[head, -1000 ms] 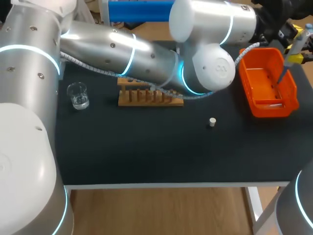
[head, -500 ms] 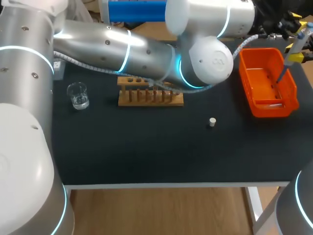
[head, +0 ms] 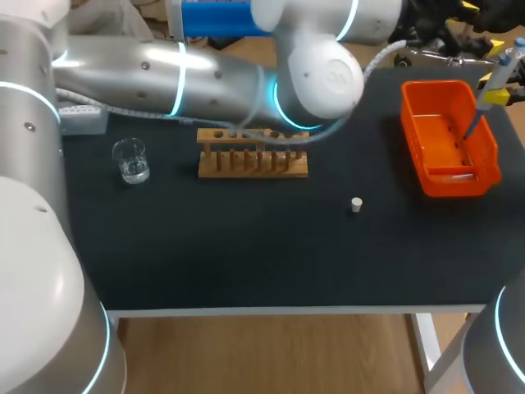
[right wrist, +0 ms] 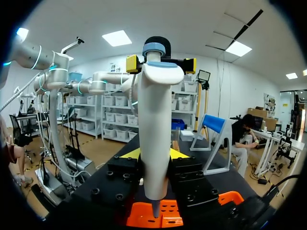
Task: Invert the test tube, pick up the pipette, mount the tip to pipette, aspirate from beaker and dispense into the tube, eject the tip, return the pipette, and cap with the stopper.
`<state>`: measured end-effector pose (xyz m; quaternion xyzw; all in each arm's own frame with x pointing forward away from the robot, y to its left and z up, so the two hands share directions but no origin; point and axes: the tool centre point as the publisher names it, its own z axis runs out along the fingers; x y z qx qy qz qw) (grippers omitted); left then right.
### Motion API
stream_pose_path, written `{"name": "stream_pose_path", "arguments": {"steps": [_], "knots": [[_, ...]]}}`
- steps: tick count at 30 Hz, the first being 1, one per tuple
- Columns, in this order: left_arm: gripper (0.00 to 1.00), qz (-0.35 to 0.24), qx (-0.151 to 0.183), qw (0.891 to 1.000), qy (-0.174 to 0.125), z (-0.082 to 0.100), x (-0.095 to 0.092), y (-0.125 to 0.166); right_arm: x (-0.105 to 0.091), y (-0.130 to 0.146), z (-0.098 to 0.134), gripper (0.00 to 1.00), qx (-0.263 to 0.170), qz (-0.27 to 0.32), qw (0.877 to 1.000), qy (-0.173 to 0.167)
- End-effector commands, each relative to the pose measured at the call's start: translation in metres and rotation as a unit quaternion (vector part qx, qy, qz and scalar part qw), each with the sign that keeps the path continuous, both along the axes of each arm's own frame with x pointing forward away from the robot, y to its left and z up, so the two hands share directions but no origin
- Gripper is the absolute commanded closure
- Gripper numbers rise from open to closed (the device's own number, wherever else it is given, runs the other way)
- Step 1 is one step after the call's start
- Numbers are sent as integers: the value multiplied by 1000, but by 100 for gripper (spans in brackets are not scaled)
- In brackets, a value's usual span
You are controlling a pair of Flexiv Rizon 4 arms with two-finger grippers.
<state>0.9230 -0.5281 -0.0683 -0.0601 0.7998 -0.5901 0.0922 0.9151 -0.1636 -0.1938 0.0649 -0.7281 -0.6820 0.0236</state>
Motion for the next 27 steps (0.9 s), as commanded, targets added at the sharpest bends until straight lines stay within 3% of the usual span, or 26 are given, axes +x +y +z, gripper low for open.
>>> {"name": "stream_pose_path", "arguments": {"steps": [1,13,27], "knots": [[0,-90,-26,995,22,-6,-2,25,0,-1,1,100,-2,1,1000,0],[0,-118,-51,991,26,-14,-16,77,0,-1,1,100,-2,1,1000,0],[0,-118,-87,989,18,-42,-35,130,0,-1,1,100,-2,1,1000,0]]}}
